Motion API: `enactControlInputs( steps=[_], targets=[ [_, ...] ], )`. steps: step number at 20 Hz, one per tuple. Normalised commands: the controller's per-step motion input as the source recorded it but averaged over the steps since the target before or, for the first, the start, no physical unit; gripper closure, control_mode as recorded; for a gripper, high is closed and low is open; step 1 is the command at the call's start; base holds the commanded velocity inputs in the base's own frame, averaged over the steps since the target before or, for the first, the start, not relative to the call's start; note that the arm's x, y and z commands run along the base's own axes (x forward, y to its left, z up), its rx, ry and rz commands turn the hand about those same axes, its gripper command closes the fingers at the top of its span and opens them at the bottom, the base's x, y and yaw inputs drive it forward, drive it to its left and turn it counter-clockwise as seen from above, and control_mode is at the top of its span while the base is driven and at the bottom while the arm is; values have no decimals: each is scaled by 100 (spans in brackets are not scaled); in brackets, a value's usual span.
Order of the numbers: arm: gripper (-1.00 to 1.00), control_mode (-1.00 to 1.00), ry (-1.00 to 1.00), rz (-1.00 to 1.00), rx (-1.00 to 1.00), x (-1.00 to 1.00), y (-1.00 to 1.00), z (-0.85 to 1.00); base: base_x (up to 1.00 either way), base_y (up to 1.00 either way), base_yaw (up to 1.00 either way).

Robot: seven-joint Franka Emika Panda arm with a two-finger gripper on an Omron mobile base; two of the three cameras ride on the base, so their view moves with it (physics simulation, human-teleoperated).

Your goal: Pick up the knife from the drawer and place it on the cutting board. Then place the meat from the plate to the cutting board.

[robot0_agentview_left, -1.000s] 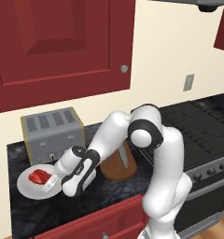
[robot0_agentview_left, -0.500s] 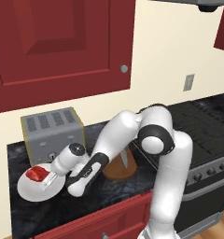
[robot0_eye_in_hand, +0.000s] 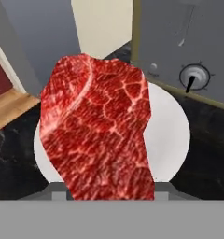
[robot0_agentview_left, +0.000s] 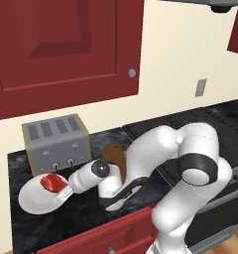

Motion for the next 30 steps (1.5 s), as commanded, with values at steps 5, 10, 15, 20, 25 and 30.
enactControlInputs(
  steps=[5,10,15,20,25,30],
  targets=[
    [100,-100,13,-20,0,0,-59,73,0,0,0],
    [100,-100,24,-23,0,0,-46,98,0,0,0],
    [100,-100,21,-22,0,2,-43,100,0,0,0],
    [100,-100,25,-25,0,0,-66,100,0,0,0],
    [100,-100,29,-29,0,0,-86,97,0,0,0],
    [100,-100,36,-33,-4,0,-61,64,0,0,0]
  ],
)
